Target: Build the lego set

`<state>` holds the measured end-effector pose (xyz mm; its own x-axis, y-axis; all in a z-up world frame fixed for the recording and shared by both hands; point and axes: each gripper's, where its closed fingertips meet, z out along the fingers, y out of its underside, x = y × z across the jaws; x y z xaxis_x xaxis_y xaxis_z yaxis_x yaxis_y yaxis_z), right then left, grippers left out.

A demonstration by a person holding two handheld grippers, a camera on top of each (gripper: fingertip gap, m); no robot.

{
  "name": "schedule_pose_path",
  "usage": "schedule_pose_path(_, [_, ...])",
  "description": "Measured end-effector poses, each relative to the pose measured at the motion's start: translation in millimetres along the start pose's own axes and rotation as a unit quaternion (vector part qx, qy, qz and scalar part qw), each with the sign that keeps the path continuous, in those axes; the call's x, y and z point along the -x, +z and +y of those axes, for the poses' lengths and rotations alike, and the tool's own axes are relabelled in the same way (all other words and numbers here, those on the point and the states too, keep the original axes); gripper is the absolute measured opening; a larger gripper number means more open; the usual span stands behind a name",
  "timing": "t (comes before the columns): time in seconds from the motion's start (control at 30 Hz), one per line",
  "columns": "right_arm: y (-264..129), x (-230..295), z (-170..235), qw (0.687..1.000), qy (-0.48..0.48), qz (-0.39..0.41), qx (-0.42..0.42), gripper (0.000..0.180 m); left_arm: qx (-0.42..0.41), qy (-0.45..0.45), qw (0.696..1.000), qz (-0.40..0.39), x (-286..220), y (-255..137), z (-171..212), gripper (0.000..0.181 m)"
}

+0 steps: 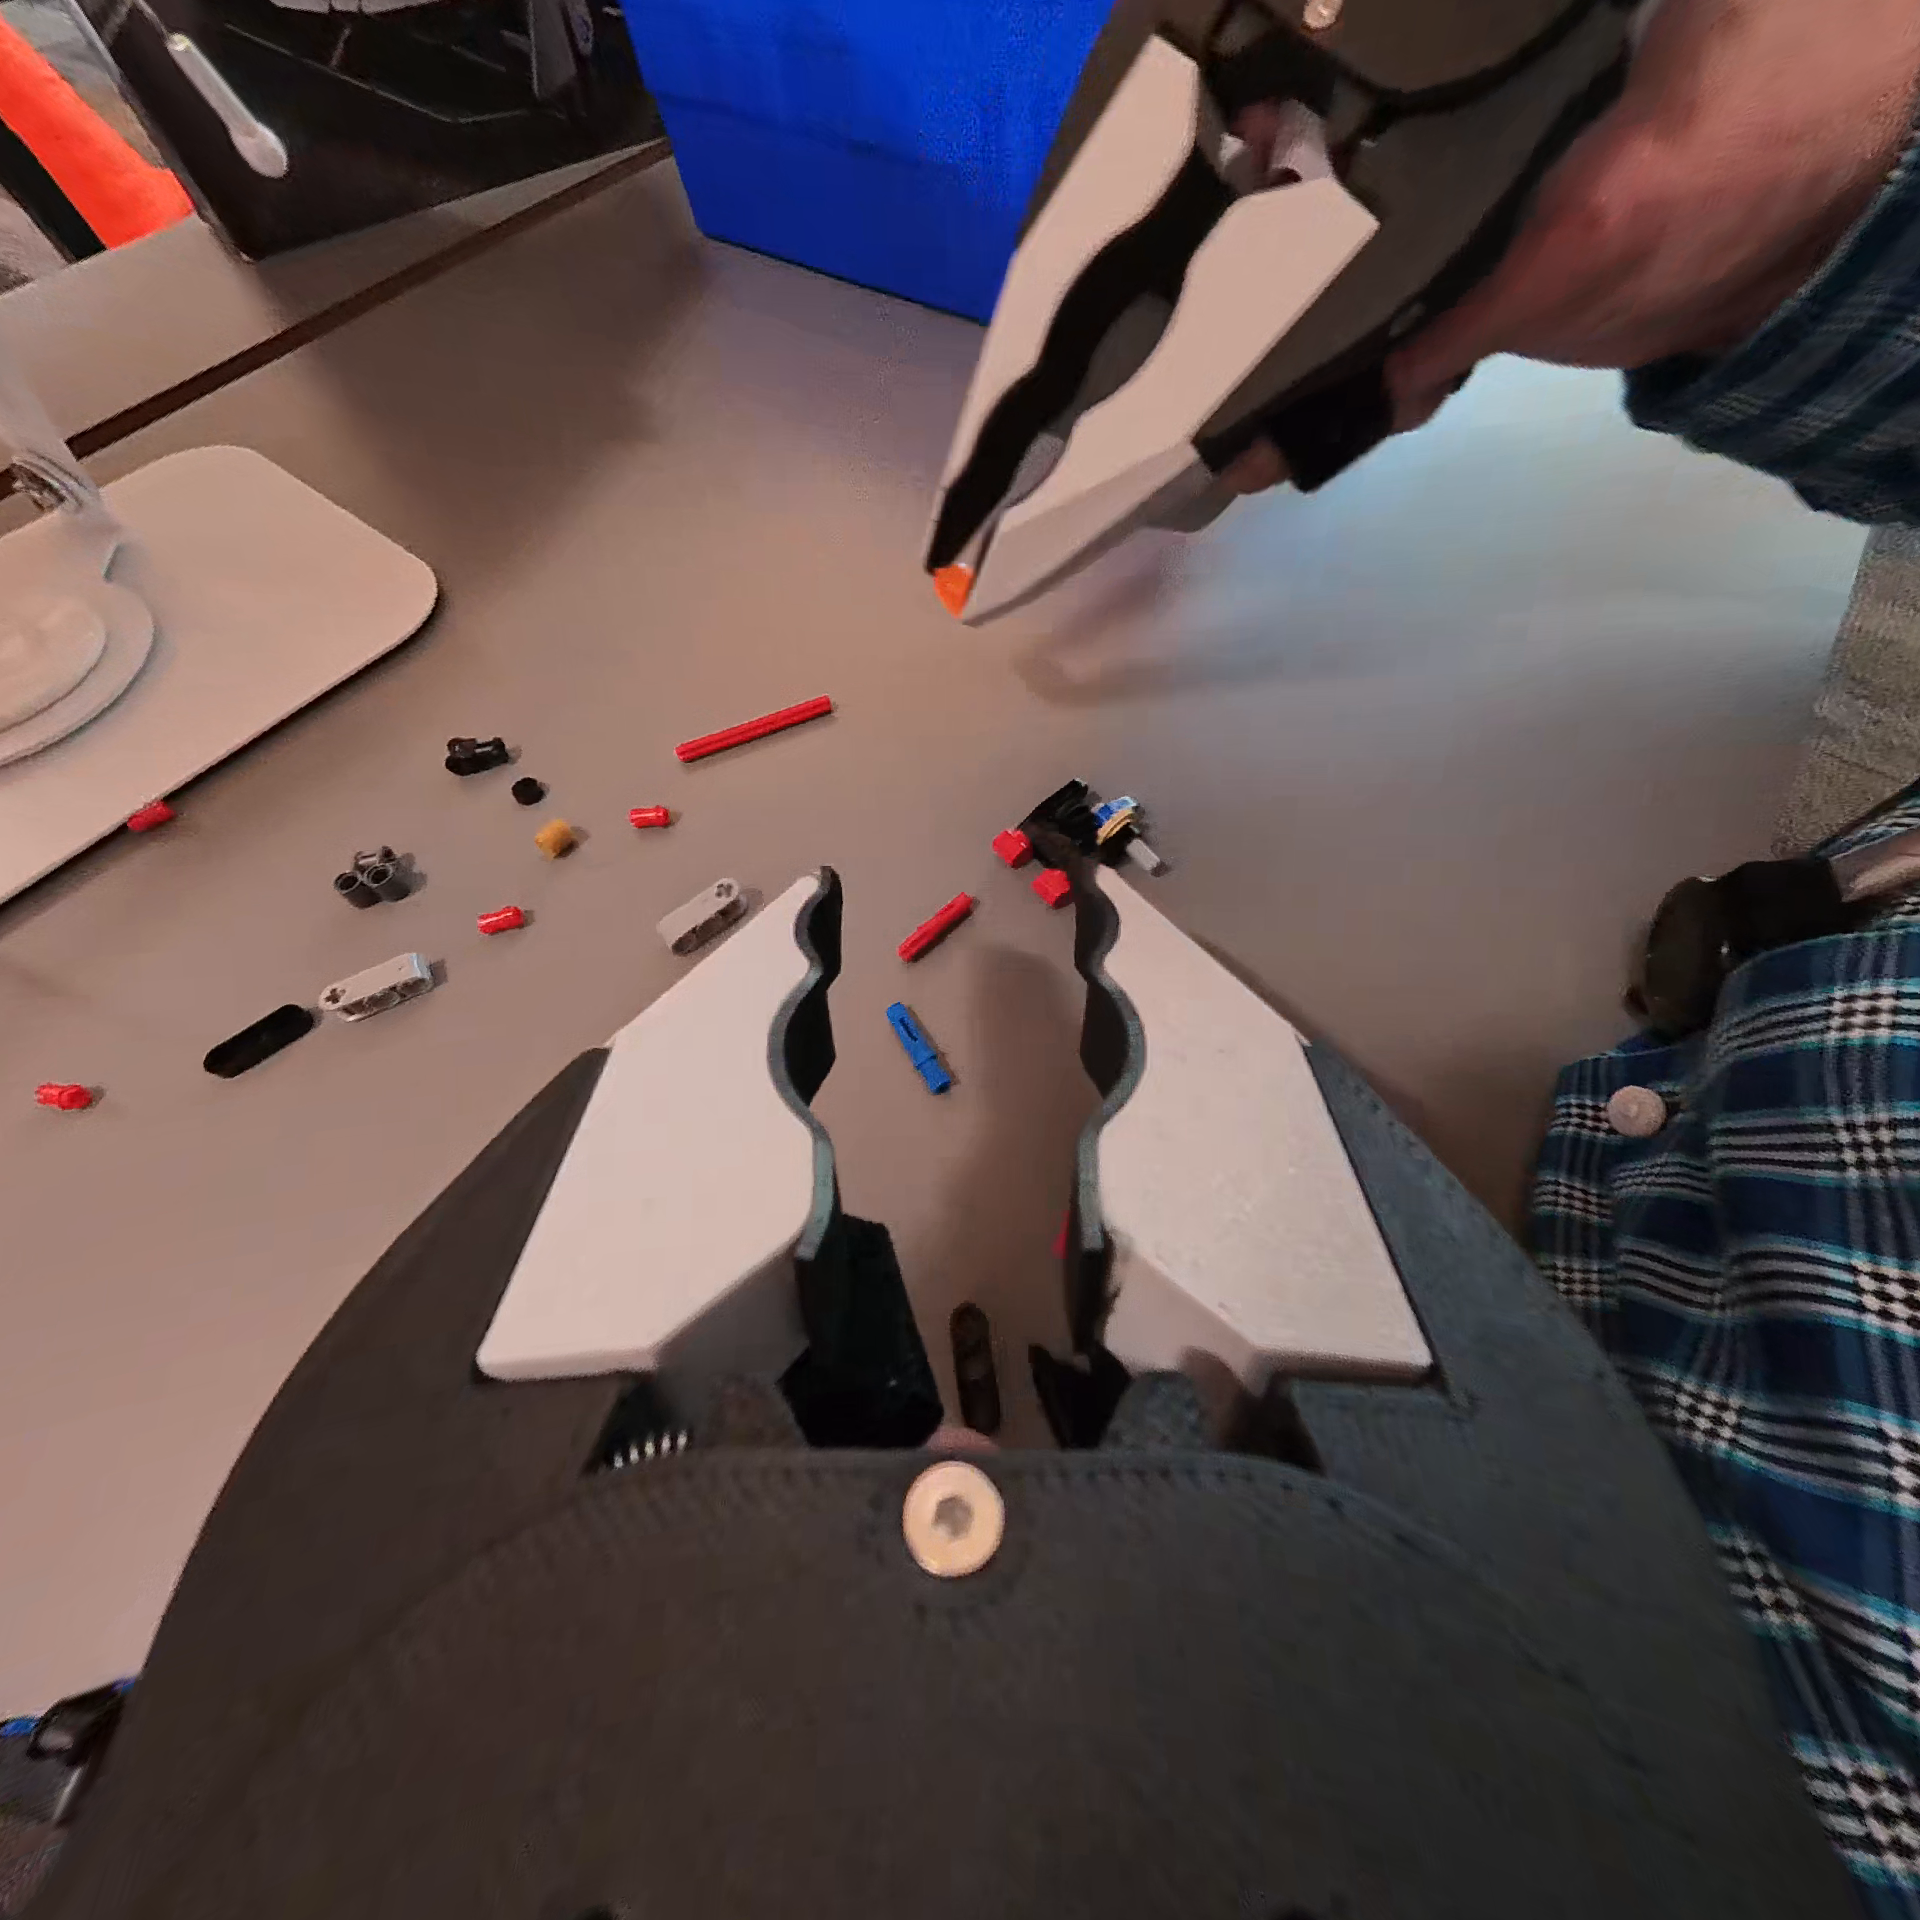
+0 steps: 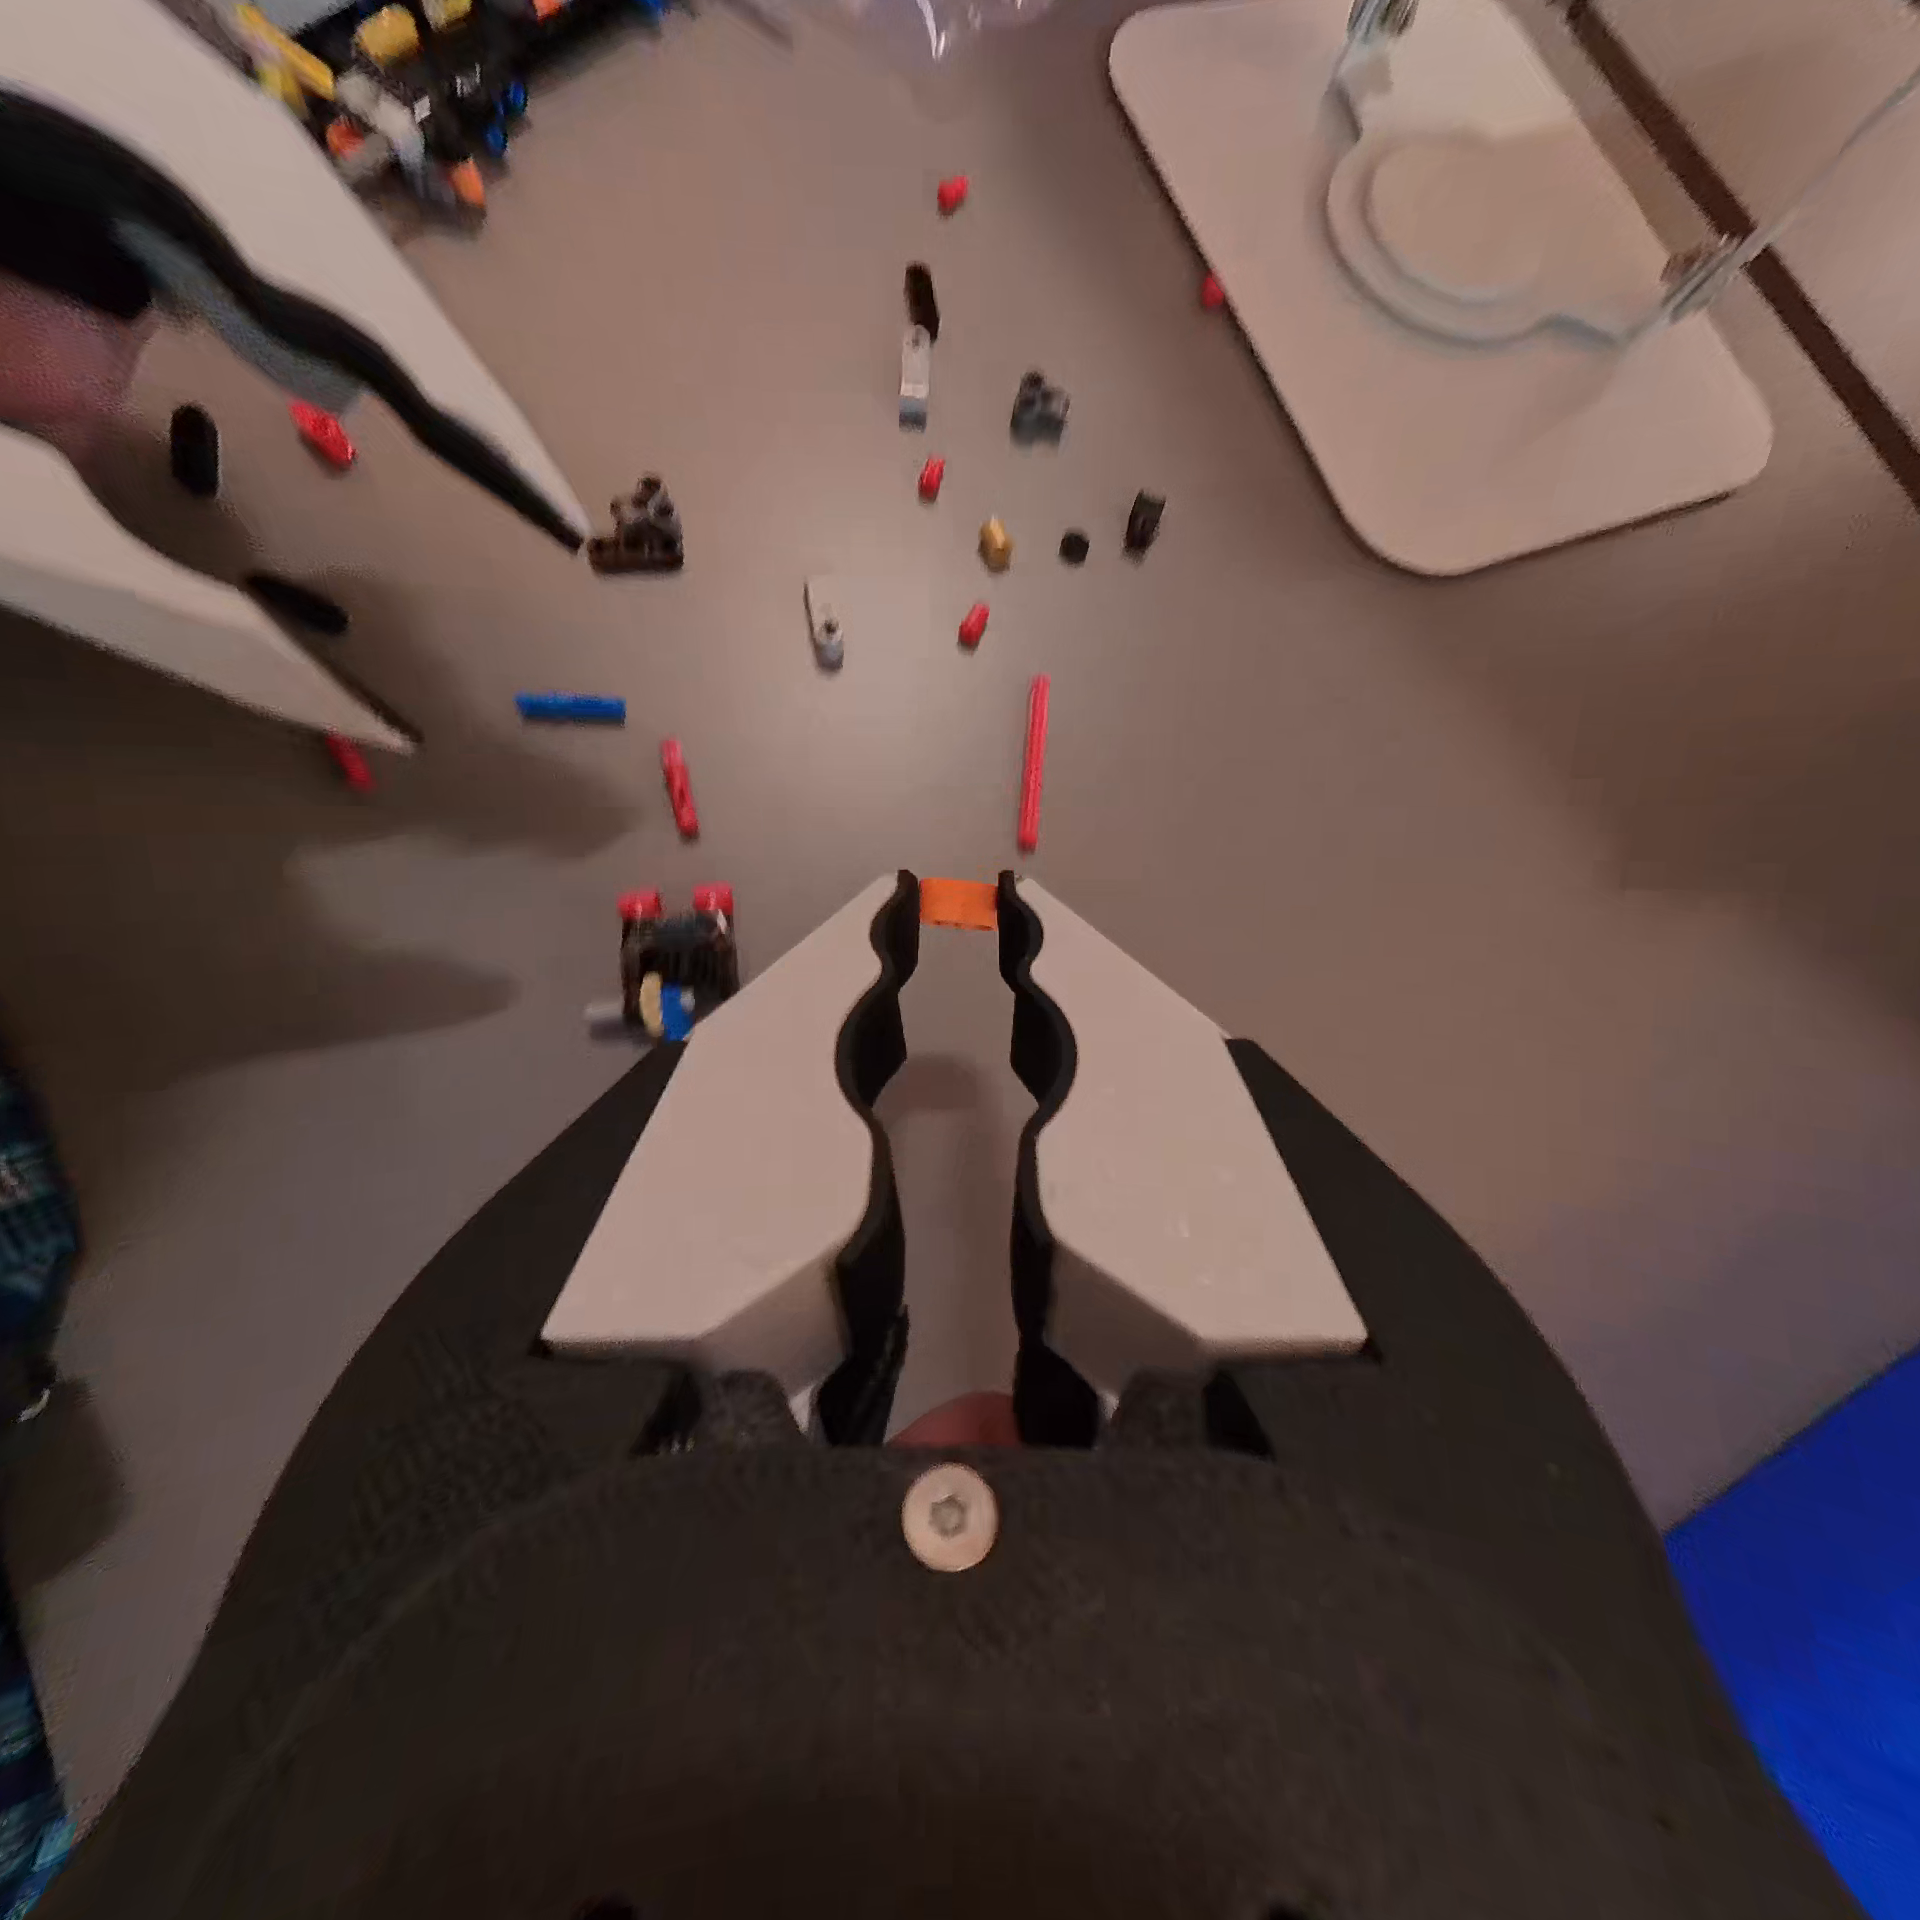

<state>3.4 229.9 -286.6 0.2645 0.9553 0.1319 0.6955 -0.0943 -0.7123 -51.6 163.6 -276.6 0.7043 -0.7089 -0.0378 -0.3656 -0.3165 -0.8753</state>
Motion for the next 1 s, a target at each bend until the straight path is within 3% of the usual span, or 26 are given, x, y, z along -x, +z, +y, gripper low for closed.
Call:
schedule_pose_path(0.37, [-15.1,26.4,49.2,0.999,-0.034,-0.011,0.019,0.012,0.025,0.007,1.0,0.011,-16.2,12.5,3.8,0.045])
schedule_pose_path(0.73, [-11.6,31.7,61.7,0.999,-0.013,-0.018,0.024,0.018,0.041,0.005,0.999,0.014,-20.7,20.4,6.9,0.045])
schedule_pose_path(1.0, [-25.2,40.8,60.6,0.996,0.047,-0.075,0.013,0.03,0.046,0.006,0.999,0.013,-20.6,21.5,5.6,0.046])
